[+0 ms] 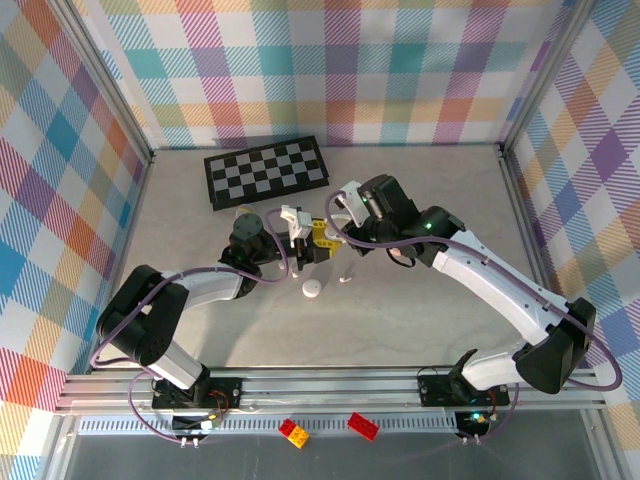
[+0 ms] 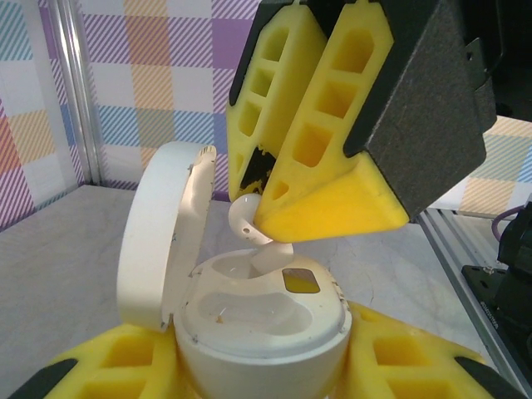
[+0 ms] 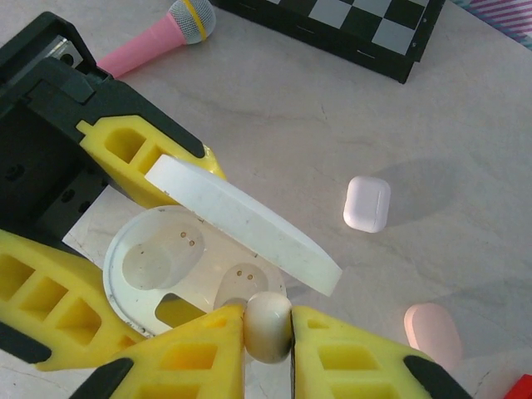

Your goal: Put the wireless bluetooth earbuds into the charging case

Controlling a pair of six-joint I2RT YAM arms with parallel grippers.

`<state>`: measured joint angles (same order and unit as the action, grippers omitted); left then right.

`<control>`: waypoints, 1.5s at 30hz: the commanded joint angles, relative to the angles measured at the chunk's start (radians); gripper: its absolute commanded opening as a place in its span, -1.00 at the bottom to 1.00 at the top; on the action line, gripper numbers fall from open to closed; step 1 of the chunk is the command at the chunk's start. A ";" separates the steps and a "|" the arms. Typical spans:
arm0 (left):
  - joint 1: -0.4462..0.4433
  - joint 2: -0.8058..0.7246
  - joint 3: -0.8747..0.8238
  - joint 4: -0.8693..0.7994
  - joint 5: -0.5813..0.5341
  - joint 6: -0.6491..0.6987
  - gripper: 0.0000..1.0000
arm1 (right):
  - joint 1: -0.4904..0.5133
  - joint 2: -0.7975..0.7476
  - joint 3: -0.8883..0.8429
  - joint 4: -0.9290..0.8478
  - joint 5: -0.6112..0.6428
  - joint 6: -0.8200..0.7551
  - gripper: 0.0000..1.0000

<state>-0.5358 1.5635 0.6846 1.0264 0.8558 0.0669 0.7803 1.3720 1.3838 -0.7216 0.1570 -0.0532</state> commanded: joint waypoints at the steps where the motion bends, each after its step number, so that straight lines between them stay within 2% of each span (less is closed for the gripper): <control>1: -0.012 -0.033 0.030 0.054 0.031 -0.011 -0.41 | 0.008 0.005 0.027 -0.024 -0.029 -0.022 -0.63; 6: -0.013 -0.034 0.033 0.045 0.035 -0.010 -0.41 | 0.008 0.023 0.033 -0.006 -0.042 -0.024 -0.61; 9: -0.013 -0.031 0.032 0.043 0.034 -0.009 -0.41 | 0.008 0.024 0.034 0.001 -0.051 -0.025 -0.38; 13: -0.013 -0.029 0.029 0.044 0.031 -0.007 -0.41 | 0.008 0.013 0.036 0.001 -0.042 -0.012 -0.37; 19: -0.012 -0.020 0.028 0.071 0.026 -0.027 -0.41 | 0.008 -0.036 0.024 0.016 -0.037 0.025 -0.30; 23: 0.001 -0.009 0.017 0.115 0.020 -0.055 -0.41 | 0.004 -0.092 -0.006 0.042 -0.050 0.050 -0.19; 26: 0.018 0.004 0.004 0.190 0.025 -0.103 -0.41 | -0.006 -0.152 -0.052 0.091 -0.092 0.077 -0.03; 31: 0.044 -0.006 -0.011 0.207 0.027 -0.118 -0.41 | -0.067 -0.264 -0.165 0.196 -0.198 0.188 0.17; 36: 0.089 -0.029 -0.030 0.216 0.023 -0.124 -0.41 | -0.177 -0.345 -0.310 0.314 -0.290 0.376 0.22; 41: 0.152 -0.037 -0.031 0.228 0.032 -0.152 -0.41 | -0.191 -0.287 -0.373 0.364 -0.332 0.462 0.24; 45: 0.207 -0.047 -0.025 0.215 0.037 -0.165 -0.41 | -0.154 -0.198 -0.425 0.459 -0.354 0.496 0.24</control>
<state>-0.3595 1.5593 0.6579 1.1885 0.8673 -0.0765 0.6003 1.1275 0.9901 -0.3733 -0.1448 0.3740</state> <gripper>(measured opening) 0.356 0.618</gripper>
